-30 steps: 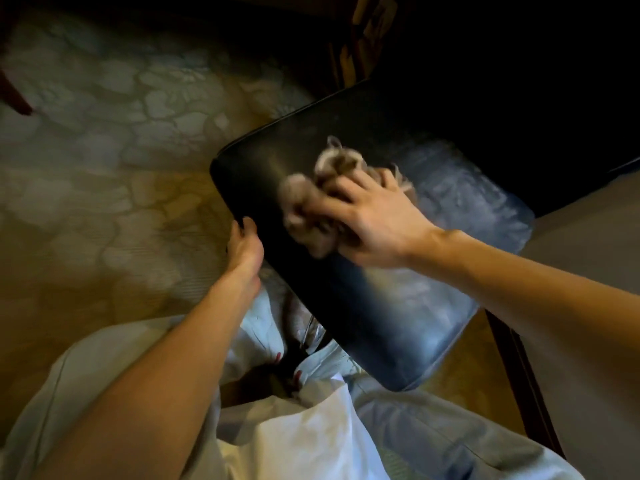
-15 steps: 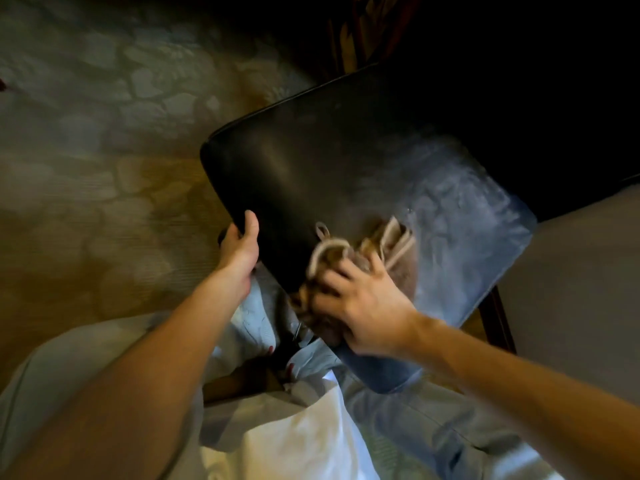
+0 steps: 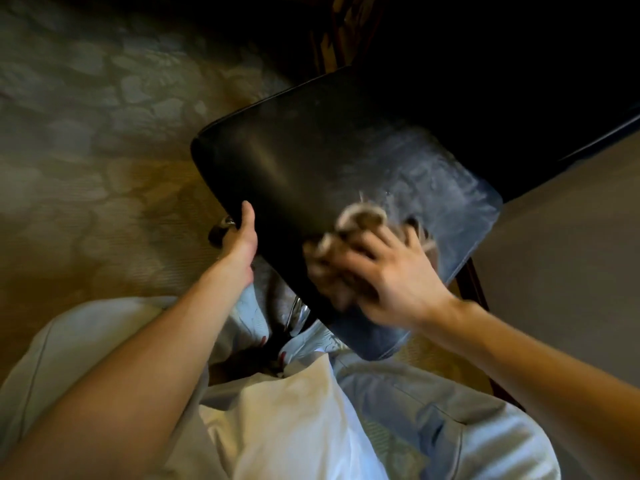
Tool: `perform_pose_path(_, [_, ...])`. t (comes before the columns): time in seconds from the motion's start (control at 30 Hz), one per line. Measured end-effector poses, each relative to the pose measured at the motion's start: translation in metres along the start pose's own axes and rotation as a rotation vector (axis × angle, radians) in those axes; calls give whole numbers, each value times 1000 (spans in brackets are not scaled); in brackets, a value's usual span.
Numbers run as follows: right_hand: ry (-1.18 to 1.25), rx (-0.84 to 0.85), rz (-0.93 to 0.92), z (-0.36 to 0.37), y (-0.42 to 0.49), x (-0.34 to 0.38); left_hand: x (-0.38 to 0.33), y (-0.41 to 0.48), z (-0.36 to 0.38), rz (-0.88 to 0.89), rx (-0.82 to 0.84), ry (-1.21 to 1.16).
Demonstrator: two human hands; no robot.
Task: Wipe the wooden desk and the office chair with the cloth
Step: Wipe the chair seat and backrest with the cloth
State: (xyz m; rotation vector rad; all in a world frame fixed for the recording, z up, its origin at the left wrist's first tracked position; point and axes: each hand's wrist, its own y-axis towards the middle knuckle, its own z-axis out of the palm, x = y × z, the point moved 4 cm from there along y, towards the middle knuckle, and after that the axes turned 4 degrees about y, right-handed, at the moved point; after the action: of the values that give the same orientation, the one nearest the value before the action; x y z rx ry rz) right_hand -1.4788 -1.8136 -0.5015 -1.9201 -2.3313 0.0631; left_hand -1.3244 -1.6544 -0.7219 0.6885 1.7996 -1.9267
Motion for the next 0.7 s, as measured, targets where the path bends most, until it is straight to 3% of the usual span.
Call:
perform_pose_path(0.1, [-71,17,85,-10,77,3,14,-15,12,-32,19,62])
perform_pose_path(0.23, [-165,142,44,30,126,7,7,-48,20,-28,27,62])
perform_pose_path(0.4, [-97,21,-6,56,41,13,4,-36,19,25,-58,124])
perform_pose_path(0.57, [-139,158,-65,80,-94,-3,1,-38,20,42,-41,118])
perform_pose_path(0.7, [-77,150,-44,68,-113,-9,-3,-38,18,49,-24,96])
